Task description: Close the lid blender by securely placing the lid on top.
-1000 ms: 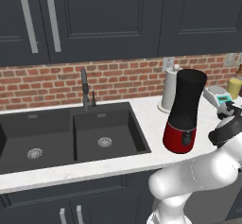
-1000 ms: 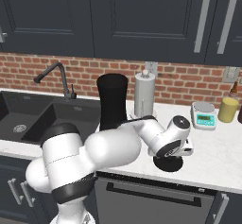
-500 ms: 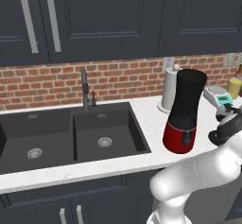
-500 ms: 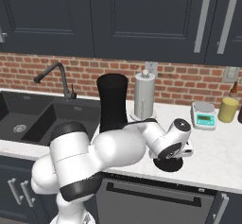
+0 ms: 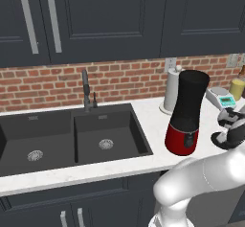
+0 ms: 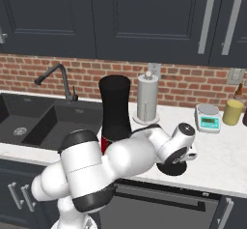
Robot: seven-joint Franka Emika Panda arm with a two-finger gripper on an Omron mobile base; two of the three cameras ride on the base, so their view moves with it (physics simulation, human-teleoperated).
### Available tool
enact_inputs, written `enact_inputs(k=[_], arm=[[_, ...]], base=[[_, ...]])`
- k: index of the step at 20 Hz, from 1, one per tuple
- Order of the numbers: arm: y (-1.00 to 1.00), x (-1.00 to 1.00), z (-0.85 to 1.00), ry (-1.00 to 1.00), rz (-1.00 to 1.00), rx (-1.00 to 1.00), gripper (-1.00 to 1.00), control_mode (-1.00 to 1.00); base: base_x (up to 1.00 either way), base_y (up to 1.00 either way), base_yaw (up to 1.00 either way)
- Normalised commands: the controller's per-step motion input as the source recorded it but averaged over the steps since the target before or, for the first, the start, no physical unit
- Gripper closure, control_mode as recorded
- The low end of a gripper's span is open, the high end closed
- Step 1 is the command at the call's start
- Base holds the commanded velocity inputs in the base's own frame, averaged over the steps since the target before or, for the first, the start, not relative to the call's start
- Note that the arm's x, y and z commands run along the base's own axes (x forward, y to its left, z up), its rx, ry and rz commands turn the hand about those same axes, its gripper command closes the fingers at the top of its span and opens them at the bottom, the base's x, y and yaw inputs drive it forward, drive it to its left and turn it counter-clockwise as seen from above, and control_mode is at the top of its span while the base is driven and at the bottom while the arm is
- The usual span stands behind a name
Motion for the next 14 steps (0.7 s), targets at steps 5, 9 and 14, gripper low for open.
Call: enact_inputs(k=[5, 9, 14], arm=[[0.00, 0.10, -0.24, 0.00, 0.03, 0.00, 1.00, -1.00], [0.00, 0.02, -0.35, 0.00, 0.01, 0.00, 1.00, -1.00], [0.00, 0.04, -0.10, 0.00, 0.00, 0.00, 1.00, -1.00]], base=[[0.00, 0.00, 0.00], [0.00, 0.00, 0.00], [0.00, 0.00, 0.00]])
